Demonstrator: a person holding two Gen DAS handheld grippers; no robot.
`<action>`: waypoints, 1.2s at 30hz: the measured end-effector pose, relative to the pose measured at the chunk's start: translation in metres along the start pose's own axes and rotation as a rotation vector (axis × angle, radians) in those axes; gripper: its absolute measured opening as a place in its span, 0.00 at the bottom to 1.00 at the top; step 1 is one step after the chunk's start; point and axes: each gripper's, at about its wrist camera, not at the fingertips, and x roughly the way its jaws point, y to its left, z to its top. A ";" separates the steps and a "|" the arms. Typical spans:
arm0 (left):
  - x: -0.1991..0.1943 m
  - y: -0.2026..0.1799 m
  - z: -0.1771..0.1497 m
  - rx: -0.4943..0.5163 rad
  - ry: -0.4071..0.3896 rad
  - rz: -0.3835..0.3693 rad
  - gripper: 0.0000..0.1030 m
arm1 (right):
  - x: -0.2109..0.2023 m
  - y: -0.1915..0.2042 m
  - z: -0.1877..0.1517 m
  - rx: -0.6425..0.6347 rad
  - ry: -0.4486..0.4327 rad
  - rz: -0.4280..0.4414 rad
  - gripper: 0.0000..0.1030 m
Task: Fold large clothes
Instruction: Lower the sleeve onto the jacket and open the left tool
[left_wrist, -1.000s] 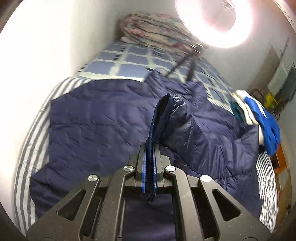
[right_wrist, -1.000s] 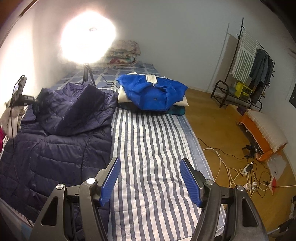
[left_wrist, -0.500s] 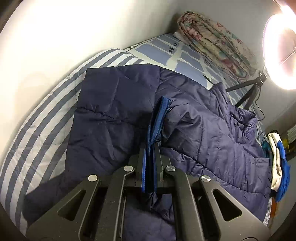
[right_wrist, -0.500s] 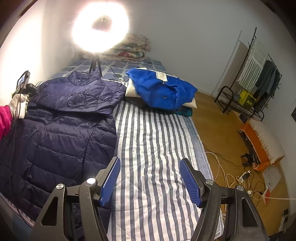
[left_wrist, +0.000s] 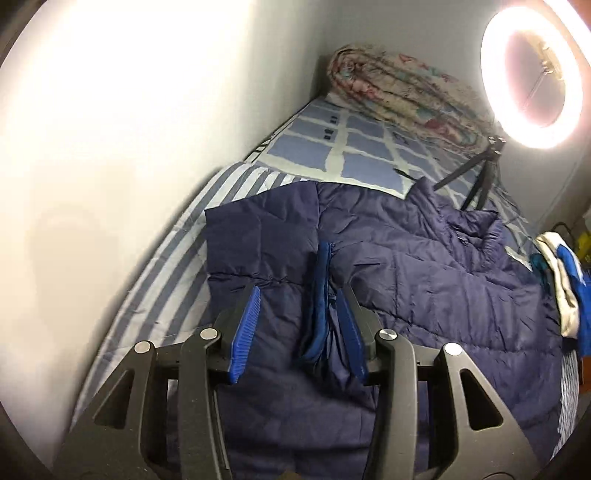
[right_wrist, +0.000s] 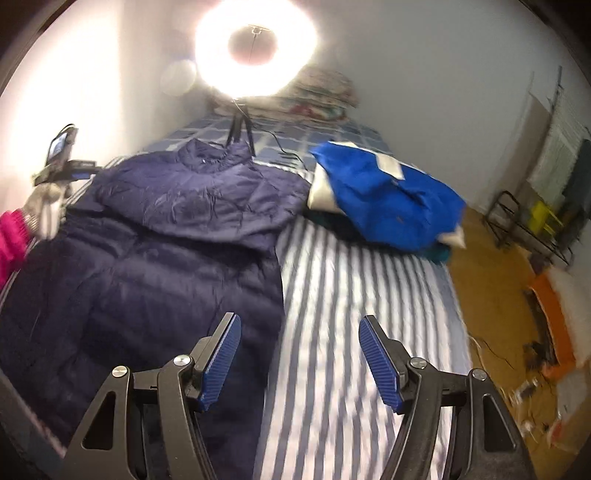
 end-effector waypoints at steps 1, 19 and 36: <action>-0.005 0.000 0.000 0.012 -0.002 -0.002 0.43 | 0.014 -0.001 0.007 0.018 0.010 0.016 0.67; 0.046 -0.019 -0.022 0.060 0.190 -0.016 0.43 | 0.236 0.063 0.098 -0.074 0.150 0.024 0.38; -0.052 0.000 -0.036 0.076 0.098 -0.049 0.43 | 0.208 0.032 0.105 0.031 0.113 -0.021 0.46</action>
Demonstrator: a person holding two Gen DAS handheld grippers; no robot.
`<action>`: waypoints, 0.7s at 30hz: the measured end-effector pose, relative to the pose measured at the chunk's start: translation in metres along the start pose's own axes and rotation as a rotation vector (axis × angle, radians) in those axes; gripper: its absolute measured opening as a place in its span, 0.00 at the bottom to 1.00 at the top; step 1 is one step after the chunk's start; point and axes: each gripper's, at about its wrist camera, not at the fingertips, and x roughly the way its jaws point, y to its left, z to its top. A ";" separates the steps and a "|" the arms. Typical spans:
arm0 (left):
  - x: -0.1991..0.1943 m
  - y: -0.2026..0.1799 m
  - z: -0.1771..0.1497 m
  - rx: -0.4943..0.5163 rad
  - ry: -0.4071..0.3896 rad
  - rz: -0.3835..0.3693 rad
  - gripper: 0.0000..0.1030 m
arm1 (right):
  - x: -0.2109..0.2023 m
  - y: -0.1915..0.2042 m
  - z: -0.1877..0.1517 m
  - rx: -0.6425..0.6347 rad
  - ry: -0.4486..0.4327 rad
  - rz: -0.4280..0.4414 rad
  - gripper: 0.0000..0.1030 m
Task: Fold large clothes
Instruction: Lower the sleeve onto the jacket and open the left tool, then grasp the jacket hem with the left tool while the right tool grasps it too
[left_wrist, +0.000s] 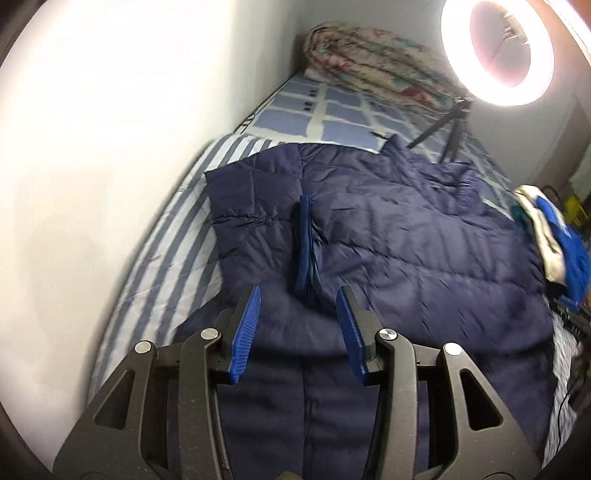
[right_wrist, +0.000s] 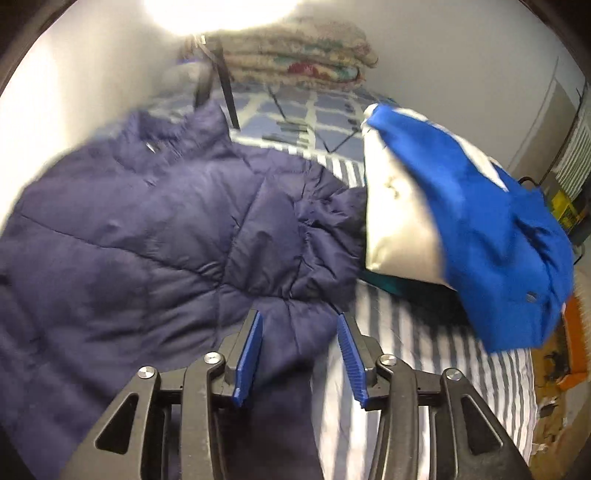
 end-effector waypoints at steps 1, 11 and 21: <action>-0.015 0.004 -0.003 0.000 0.002 -0.021 0.43 | -0.012 -0.003 -0.003 0.001 -0.015 0.006 0.47; -0.160 0.039 -0.057 -0.014 -0.011 -0.100 0.58 | -0.180 -0.025 -0.053 0.011 -0.214 0.099 0.62; -0.277 0.050 -0.137 0.025 -0.011 -0.164 0.64 | -0.343 -0.060 -0.124 0.039 -0.409 0.156 0.67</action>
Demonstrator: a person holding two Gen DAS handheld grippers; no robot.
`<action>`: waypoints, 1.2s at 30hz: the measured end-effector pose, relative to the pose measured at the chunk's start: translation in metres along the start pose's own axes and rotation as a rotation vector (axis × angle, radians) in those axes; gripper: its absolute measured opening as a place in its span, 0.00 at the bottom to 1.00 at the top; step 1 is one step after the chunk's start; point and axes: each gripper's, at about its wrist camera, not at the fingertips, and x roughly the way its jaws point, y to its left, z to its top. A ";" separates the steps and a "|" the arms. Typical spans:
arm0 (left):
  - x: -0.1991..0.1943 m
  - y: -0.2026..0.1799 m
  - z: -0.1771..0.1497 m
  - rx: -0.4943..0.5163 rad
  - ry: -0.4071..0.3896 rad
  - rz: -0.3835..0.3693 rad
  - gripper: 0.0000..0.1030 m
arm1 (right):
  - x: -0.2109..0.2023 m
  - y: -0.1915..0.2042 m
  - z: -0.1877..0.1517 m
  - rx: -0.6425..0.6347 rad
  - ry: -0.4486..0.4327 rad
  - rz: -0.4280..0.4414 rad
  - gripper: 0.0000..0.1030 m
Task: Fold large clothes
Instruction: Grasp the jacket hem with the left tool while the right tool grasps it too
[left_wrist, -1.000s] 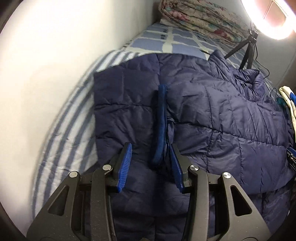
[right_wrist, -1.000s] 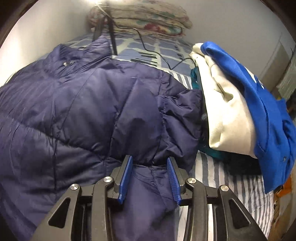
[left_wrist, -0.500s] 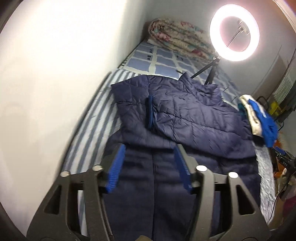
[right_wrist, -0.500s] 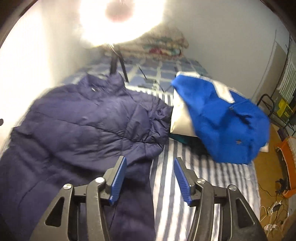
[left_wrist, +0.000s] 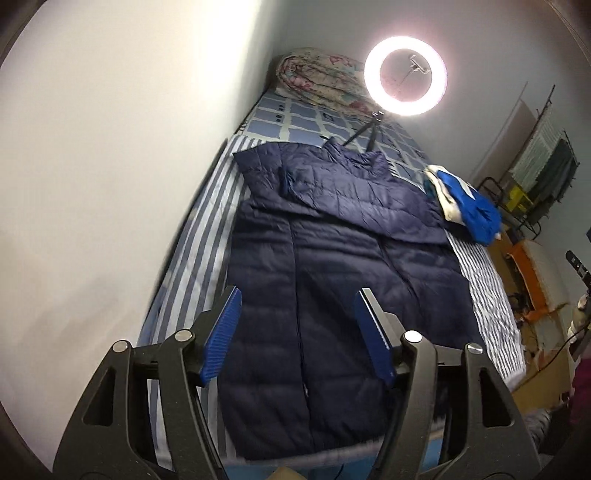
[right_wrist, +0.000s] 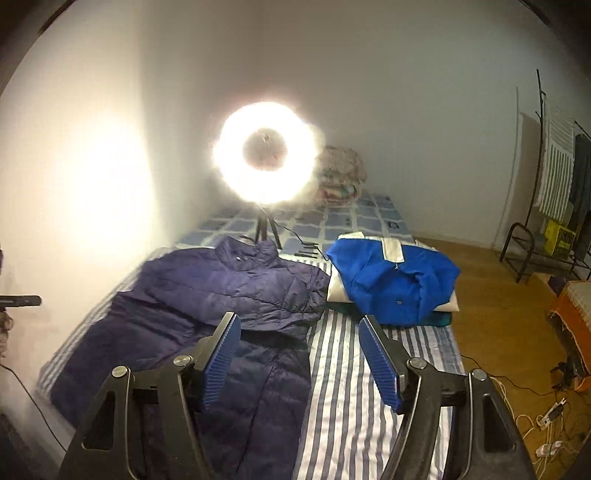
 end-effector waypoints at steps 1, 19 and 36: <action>-0.005 0.001 -0.008 0.002 0.008 0.002 0.64 | -0.016 0.000 -0.003 -0.003 -0.004 0.013 0.67; 0.063 0.073 -0.142 -0.329 0.288 -0.046 0.64 | 0.021 -0.007 -0.188 0.216 0.415 0.169 0.68; 0.087 0.075 -0.169 -0.394 0.338 -0.106 0.45 | 0.069 -0.010 -0.269 0.489 0.600 0.327 0.58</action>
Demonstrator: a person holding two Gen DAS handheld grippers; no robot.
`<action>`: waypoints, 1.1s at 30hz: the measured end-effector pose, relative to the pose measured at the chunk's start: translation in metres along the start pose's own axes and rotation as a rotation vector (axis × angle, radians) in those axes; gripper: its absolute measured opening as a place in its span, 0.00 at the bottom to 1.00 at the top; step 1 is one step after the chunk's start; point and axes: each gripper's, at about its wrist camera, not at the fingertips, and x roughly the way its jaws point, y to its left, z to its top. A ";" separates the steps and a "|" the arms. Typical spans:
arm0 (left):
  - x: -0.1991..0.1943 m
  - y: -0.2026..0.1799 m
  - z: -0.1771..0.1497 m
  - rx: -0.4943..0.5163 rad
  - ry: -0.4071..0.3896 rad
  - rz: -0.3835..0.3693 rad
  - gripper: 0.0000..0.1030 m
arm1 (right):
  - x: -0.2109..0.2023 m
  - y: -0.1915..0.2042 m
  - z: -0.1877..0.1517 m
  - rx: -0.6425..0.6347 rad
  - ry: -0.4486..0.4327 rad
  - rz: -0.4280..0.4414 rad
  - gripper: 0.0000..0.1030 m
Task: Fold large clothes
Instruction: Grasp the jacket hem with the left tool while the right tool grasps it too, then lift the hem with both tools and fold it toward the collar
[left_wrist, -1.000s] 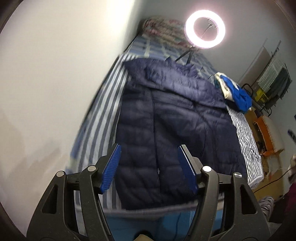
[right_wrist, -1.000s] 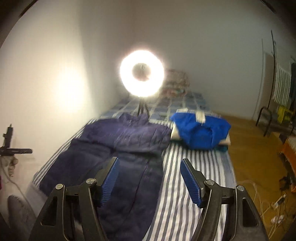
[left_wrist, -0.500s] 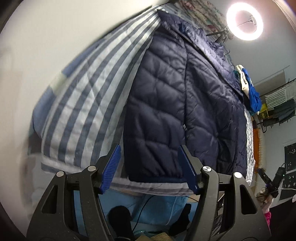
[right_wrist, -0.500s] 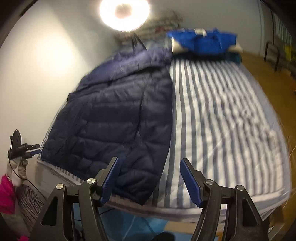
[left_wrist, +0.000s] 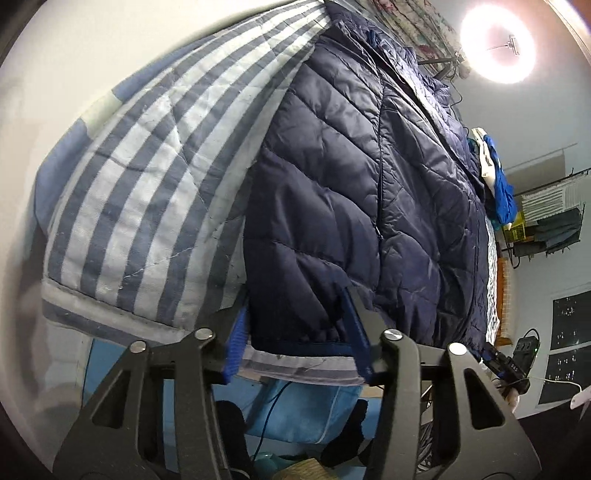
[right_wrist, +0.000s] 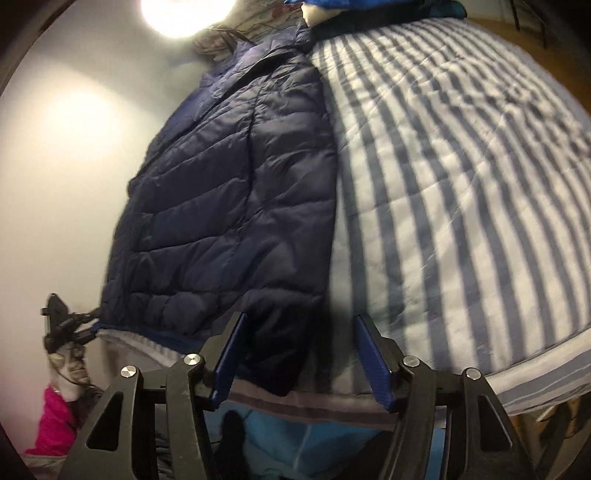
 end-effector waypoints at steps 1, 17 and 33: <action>0.000 -0.001 0.001 0.003 0.001 0.000 0.42 | 0.002 0.001 0.000 0.001 0.004 0.016 0.56; -0.067 -0.054 0.014 0.070 -0.234 -0.115 0.06 | -0.038 0.041 0.019 -0.048 -0.105 0.111 0.02; -0.130 -0.121 0.075 0.140 -0.433 -0.139 0.05 | -0.119 0.109 0.067 -0.220 -0.311 0.044 0.01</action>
